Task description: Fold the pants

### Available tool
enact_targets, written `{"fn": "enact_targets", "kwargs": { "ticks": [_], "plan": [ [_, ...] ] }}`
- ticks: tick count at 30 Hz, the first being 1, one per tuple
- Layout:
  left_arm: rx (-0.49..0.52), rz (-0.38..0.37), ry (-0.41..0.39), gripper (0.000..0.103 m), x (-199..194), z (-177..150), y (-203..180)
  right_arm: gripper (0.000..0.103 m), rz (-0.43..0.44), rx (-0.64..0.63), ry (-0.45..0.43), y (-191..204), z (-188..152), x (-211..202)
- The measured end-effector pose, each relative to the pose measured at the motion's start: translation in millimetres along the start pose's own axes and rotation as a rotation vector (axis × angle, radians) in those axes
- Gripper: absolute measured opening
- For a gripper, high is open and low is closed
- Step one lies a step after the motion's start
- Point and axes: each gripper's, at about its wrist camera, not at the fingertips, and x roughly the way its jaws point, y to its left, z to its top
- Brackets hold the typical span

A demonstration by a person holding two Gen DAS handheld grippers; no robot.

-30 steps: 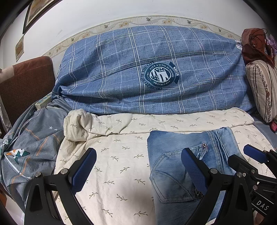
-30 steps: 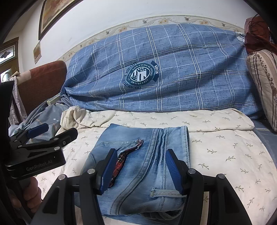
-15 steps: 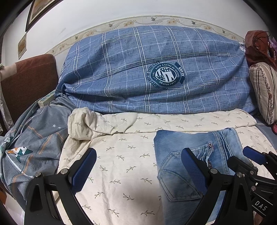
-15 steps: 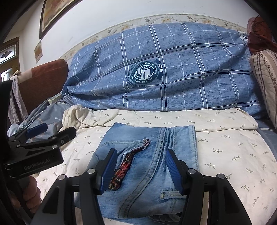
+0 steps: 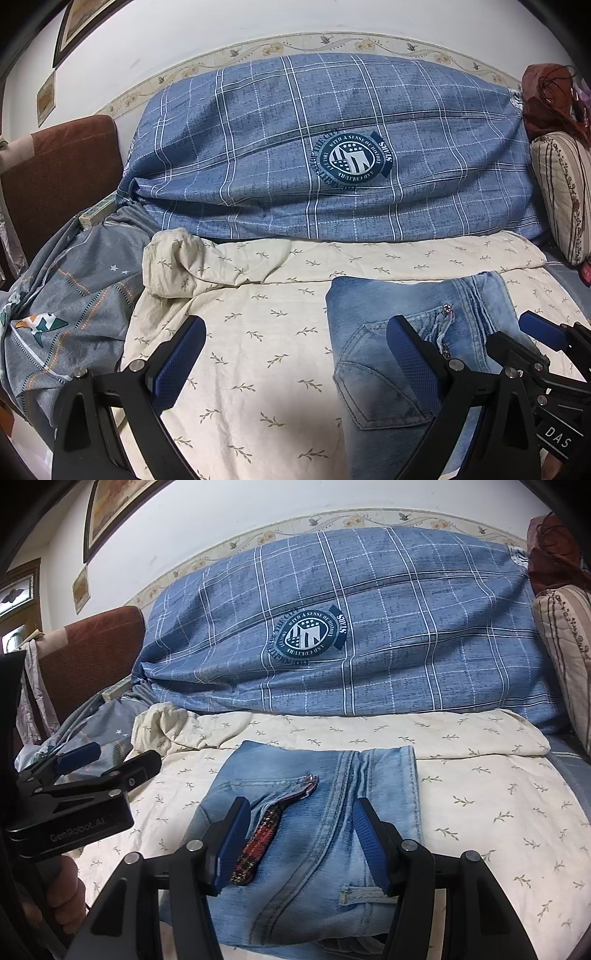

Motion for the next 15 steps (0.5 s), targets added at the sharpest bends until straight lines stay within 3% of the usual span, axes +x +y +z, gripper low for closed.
{"fn": "enact_targets", "kwargs": {
  "ticks": [15],
  "plan": [
    [0.027,-0.016,0.001,0.098,1.2,0.7,-19.6,0.062,-0.011,0.025,-0.013,-17.3,2.0,-11.2]
  ]
}}
